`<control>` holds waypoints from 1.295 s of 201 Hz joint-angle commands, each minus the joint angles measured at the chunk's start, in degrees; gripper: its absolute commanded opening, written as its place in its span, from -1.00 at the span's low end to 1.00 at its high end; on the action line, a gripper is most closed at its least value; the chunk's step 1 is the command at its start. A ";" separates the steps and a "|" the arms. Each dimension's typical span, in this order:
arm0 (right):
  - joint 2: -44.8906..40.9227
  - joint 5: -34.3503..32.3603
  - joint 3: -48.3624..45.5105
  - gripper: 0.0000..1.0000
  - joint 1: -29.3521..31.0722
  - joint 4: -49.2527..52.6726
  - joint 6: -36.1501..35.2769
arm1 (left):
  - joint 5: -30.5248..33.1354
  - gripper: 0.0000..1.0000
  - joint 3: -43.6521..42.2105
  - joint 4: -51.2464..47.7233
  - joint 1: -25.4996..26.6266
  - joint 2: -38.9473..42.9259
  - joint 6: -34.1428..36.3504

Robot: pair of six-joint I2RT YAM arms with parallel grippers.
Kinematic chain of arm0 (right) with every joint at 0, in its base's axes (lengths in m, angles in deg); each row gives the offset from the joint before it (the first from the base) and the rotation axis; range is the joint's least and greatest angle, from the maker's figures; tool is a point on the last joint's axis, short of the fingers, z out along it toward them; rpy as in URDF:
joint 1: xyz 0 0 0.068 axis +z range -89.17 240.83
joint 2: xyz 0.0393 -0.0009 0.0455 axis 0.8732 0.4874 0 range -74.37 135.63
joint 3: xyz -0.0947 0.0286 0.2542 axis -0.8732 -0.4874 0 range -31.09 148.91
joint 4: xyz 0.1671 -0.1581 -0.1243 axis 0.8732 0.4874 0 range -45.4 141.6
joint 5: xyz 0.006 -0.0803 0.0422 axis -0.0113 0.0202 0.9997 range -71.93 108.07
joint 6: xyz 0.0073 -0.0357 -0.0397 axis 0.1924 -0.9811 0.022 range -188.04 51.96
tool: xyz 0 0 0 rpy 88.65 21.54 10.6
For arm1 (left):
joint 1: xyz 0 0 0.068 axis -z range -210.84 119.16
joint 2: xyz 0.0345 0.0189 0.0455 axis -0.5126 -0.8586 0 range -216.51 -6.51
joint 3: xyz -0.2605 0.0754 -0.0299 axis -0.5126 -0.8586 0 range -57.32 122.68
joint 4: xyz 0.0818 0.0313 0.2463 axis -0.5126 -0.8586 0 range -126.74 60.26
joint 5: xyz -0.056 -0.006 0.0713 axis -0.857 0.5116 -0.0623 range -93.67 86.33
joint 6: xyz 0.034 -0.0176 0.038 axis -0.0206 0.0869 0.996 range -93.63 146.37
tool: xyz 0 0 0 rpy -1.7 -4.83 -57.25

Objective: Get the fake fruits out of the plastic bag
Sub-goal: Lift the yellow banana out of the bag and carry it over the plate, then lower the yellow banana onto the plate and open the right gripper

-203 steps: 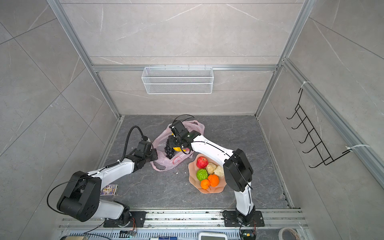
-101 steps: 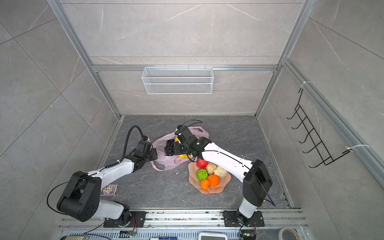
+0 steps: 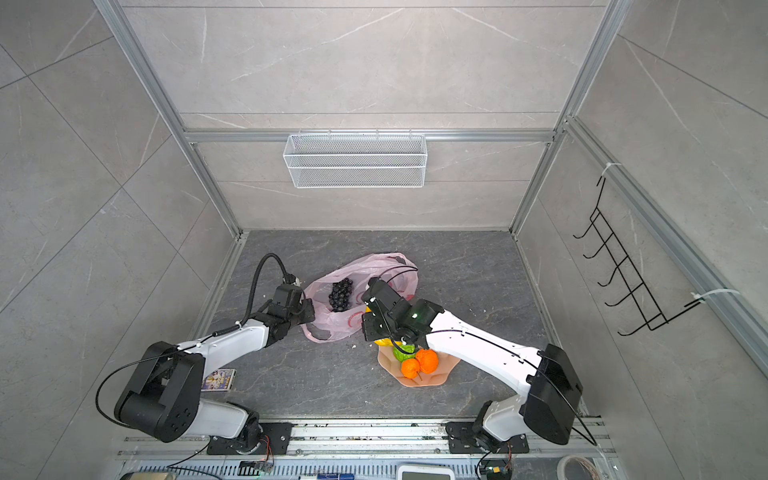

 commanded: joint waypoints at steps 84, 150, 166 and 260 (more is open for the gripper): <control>-6.50 -5.93 -13.36 -0.48 6.18 0.01 -3.24 | -0.67 -0.95 -0.33 2.15 -0.41 -1.52 1.02; -6.09 -7.06 -16.39 -0.48 6.62 -1.62 -5.05 | -0.80 -0.95 -0.27 2.10 -0.42 -1.79 1.02; -5.80 -7.52 -16.67 -0.48 6.97 -1.65 -5.66 | -0.76 -0.95 -0.33 2.17 -0.42 -1.78 1.01; -5.32 -8.79 -19.08 -0.46 8.02 -2.84 -7.54 | -0.78 -0.95 -0.33 2.22 -0.38 -1.87 1.03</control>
